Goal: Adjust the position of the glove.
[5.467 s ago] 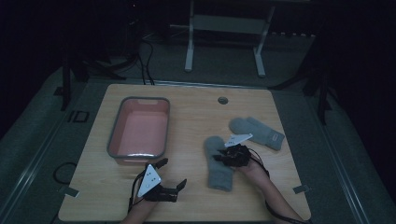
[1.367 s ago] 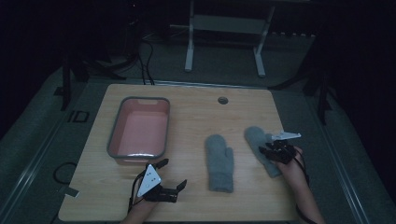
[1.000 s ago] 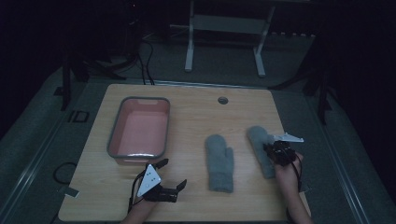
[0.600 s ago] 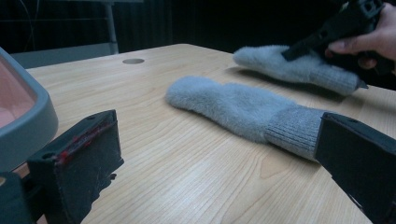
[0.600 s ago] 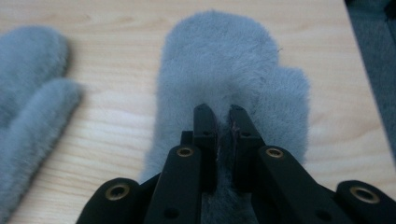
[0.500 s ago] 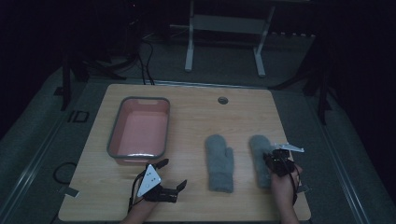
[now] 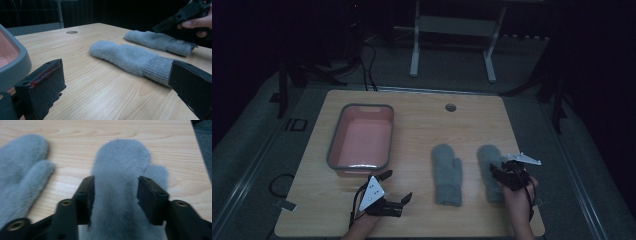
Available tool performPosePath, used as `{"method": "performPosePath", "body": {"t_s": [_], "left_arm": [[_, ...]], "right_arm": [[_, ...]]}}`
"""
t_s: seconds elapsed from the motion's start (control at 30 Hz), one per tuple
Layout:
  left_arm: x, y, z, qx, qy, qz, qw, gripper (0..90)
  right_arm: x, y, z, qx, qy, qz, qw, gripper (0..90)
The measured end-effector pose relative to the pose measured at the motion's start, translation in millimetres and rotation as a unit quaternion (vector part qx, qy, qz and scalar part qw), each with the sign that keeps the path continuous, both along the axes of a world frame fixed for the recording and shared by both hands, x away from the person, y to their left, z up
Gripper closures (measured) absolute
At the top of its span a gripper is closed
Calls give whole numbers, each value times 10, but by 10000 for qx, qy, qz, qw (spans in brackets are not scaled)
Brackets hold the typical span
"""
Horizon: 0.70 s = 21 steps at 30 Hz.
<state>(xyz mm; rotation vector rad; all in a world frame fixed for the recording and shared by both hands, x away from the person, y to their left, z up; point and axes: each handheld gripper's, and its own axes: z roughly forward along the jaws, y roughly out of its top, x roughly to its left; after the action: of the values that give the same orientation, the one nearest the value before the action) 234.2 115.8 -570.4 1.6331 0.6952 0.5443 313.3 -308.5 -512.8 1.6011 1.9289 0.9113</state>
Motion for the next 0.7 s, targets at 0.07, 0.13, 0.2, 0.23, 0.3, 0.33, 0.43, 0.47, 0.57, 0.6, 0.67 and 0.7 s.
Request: {"method": "performPosePath", "body": {"t_s": [0.07,0.13,0.2,0.23,0.3,0.33,0.43,0.47,0.57,0.6,0.67,0.7], "left_arm": [[1,-1,0,-3,6,11,10000,12],[1,-1,0,-4,7,12,10000,12],[1,-2,1,-1,13,20,10000,12],[1,-2,1,0,14,21,10000,12],[2,-2,1,0,19,24,10000,12],[3,-2,1,-2,22,25,10000,12],[4,-2,2,7,21,21,10000,12],[5,-3,1,1,21,19,10000,12],[4,-10,1,-2,31,-9,10000,12],[4,-11,1,-8,28,-30,10000,12],[4,-13,1,-7,27,-35,10000,12],[4,-14,1,-7,26,-41,10000,12]], "right_arm": [[-46,-12,19,70,66,22,10000,394],[-84,-15,6,-32,49,-29,10000,367],[-97,-31,-24,20,38,-99,9999,367],[-99,-31,-41,48,41,-133,9999,367],[-102,1,-80,-41,31,-133,9999,386],[-103,26,-101,-188,3,-161,9997,404],[-95,68,-183,-471,14,-159,9988,568],[-84,81,-231,-674,99,-69,9977,591],[-83,118,-355,-791,74,-22,9968,625],[-88,123,-361,-778,48,-40,9969,641],[-89,123,-380,-695,-2,-63,9976,676],[-94,125,-391,-638,-36,-108,9979,702]]}}
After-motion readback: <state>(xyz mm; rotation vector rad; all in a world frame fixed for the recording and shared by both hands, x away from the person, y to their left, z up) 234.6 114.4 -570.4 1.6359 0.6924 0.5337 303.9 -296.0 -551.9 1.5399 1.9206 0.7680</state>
